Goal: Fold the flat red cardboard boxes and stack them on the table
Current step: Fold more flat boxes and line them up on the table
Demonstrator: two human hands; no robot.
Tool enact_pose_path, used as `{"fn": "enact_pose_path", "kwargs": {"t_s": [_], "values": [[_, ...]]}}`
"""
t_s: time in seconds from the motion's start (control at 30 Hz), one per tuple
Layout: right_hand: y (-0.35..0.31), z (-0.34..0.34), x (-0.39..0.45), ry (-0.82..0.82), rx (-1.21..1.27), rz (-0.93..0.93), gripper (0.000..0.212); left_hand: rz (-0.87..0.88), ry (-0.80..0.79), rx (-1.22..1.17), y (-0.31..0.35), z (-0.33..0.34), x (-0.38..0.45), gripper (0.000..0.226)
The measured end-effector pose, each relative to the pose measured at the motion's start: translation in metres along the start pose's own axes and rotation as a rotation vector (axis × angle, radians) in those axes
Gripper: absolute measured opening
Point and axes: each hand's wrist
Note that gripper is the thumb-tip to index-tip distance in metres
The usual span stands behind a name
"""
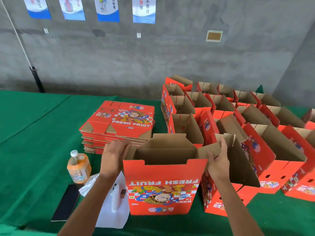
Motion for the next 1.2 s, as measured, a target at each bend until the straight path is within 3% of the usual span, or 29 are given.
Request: {"fn": "enact_pose_path", "kwargs": {"t_s": [0.1,0.17,0.33,0.37,0.47,0.6,0.7,0.93,1.0,1.1,1.2], "values": [[0.008,0.004,0.001,0.082,-0.044,0.030,0.055,-0.001,-0.207,-0.218,0.009,-0.018,-0.006,0.058],[0.008,0.008,0.001,0.107,-0.069,0.047,0.053,-0.054,-0.311,-0.368,0.010,-0.026,-0.017,0.065],[0.006,0.015,-0.001,0.145,-0.074,0.029,0.055,-0.401,-0.389,-0.575,0.012,-0.046,-0.053,0.050],[0.005,0.015,-0.001,0.146,-0.070,0.048,0.057,-0.405,-0.415,-0.557,0.012,-0.048,-0.055,0.046],[-0.001,0.012,0.001,0.132,-0.039,0.100,0.067,-0.338,-0.478,-0.393,0.015,-0.038,-0.041,0.066],[-0.006,0.004,-0.010,0.061,-0.001,0.018,0.070,-0.351,-0.408,-0.170,0.034,-0.015,-0.022,0.043],[-0.005,0.000,-0.019,-0.005,0.077,-0.070,0.068,-0.261,-0.439,-0.004,0.045,0.000,-0.018,0.045],[-0.011,-0.002,-0.035,-0.194,0.170,-0.242,0.040,-0.126,-0.595,0.266,0.053,0.012,-0.005,0.071],[-0.010,0.004,-0.039,-0.250,0.152,-0.225,0.028,0.005,-0.541,0.229,0.058,0.012,-0.002,0.062],[-0.004,0.009,-0.039,-0.259,0.096,-0.277,0.036,0.264,-0.341,0.032,0.062,0.013,-0.007,0.054],[-0.003,0.006,-0.033,-0.280,0.038,-0.233,0.044,0.367,-0.351,-0.137,0.055,0.009,-0.012,0.063]]}}
Point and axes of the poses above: each hand's wrist, its own x-axis towards the middle knuckle, its own z-axis out of the palm, y = z × x, and after that the axes turned 4 degrees about z, right-handed
